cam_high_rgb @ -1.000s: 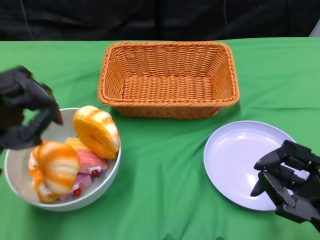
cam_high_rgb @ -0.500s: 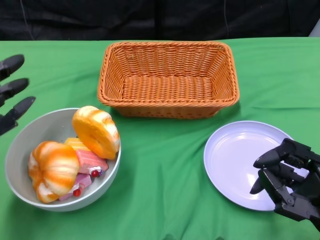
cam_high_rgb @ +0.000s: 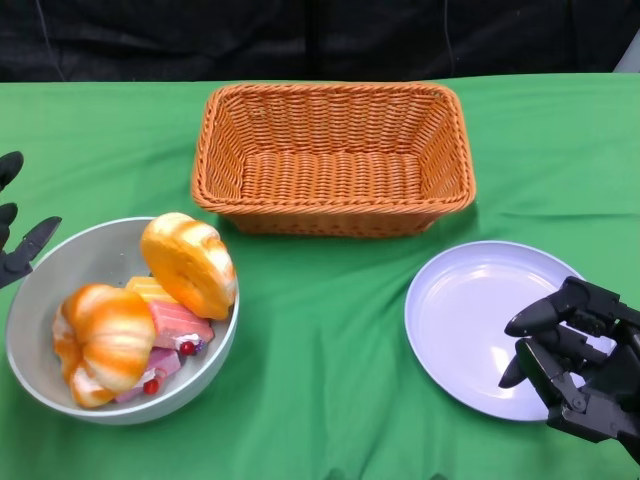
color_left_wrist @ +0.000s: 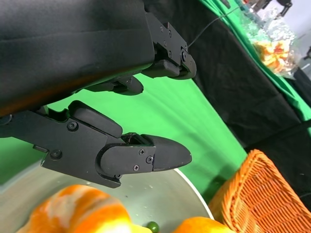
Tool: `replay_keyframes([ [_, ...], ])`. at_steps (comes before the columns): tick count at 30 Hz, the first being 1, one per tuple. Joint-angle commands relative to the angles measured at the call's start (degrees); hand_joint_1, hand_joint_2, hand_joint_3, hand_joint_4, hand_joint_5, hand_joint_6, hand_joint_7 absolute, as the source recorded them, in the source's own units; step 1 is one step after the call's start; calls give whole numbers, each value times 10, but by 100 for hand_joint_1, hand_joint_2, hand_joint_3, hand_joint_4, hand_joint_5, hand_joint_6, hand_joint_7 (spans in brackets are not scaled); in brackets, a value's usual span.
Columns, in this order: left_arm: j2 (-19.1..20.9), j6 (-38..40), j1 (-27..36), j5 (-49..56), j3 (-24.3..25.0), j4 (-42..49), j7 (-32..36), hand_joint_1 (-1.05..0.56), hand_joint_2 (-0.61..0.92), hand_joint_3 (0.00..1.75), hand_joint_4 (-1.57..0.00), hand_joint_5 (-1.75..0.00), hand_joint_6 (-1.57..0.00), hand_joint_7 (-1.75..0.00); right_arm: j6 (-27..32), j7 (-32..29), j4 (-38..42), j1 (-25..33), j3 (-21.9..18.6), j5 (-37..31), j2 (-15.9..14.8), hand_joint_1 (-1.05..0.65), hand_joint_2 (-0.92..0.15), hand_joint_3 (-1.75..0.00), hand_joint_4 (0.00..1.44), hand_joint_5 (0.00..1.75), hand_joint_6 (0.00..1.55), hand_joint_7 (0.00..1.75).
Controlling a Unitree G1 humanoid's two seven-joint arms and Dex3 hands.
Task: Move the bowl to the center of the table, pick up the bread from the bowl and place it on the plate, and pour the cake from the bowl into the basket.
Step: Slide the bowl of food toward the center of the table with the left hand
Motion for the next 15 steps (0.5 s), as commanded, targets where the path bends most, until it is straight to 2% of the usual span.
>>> replay_keyframes([
  [1, 18, 40, -21, -20, 0, 19, -51, -73, 92, 57, -34, -2, -23, 0, -10, 4, 2, -3, -2, 6, 0, -14, -58, -88, 73, 144, 76, 111],
  [3, 17, 69, -29, -26, -4, 31, -80, -78, 92, 62, -30, -1, -22, 0, -18, 8, 8, -6, -2, 7, 0, -15, -58, -87, 73, 144, 76, 112],
  [7, 14, 110, -35, -18, -24, 24, -96, -81, 92, 66, -25, 0, -23, -1, -19, 7, 10, -6, -1, 6, 1, -15, -58, -86, 73, 144, 76, 112],
  [15, 3, 190, -33, -56, -24, -6, -173, -79, 92, 68, -1, 0, -5, 0, -20, 7, 13, -8, 0, 3, 2, -15, -59, -83, 74, 143, 77, 110],
])
